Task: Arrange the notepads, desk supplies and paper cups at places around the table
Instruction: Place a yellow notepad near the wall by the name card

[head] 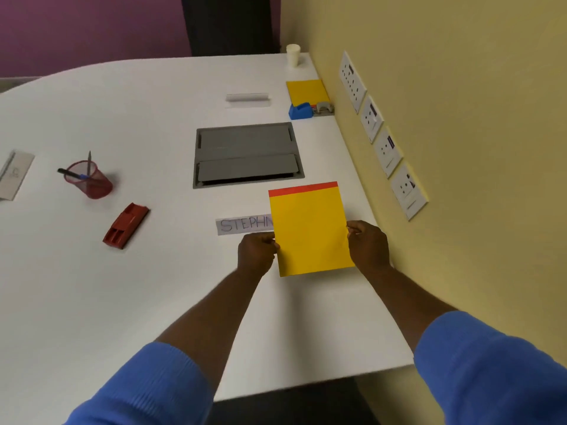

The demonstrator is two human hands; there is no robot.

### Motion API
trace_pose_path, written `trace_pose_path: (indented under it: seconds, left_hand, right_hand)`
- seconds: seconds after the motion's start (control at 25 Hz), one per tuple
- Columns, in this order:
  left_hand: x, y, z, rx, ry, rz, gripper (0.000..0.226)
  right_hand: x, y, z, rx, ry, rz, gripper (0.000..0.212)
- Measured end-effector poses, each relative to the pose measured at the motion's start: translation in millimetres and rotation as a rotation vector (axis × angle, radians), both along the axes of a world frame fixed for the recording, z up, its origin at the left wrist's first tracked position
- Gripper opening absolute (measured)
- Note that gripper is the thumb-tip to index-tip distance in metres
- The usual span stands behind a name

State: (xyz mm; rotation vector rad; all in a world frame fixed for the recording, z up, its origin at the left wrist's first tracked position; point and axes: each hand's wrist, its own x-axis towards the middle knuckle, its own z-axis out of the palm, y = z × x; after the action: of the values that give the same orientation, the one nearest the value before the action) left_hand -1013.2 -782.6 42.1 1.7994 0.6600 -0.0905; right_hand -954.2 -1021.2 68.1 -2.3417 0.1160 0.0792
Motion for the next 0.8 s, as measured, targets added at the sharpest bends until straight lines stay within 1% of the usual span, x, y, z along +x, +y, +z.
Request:
trace_pose_path:
  seconds: [0.12, 0.32, 0.4, 0.56, 0.68, 0.8]
  left_hand:
    - [66.5, -33.3, -19.0, 0.075, -0.011, 0.000, 0.028]
    - [158.7, -67.8, -62.2, 0.184, -0.021, 0.008, 0.028]
    - [185.7, -70.6, -78.5, 0.221, -0.019, 0.015, 0.030]
    - [238.0, -79.0, -103.6, 0.279, -0.047, -0.049, 0.034]
    - [265.8, -82.2, -114.1, 0.341, -0.064, -0.097, 0.030]
    - [283.1, -80.5, -123.8, 0.331, -0.047, -0.087, 0.029]
  right_hand:
    - [61.4, -22.2, -28.7, -0.029, -0.058, -0.005, 0.031]
    - [146.3, -24.9, -76.8, -0.003, -0.021, -0.099, 0.049]
    - [167.9, -21.9, -92.9, -0.007, -0.019, -0.115, 0.054]
    - [205.3, -22.8, -120.2, -0.040, -0.069, -0.117, 0.056]
    - [223.4, -19.3, -132.8, -0.094, -0.072, -0.094, 0.059]
    - [238.7, -12.1, -144.8, -0.077, -0.041, -0.082, 0.062]
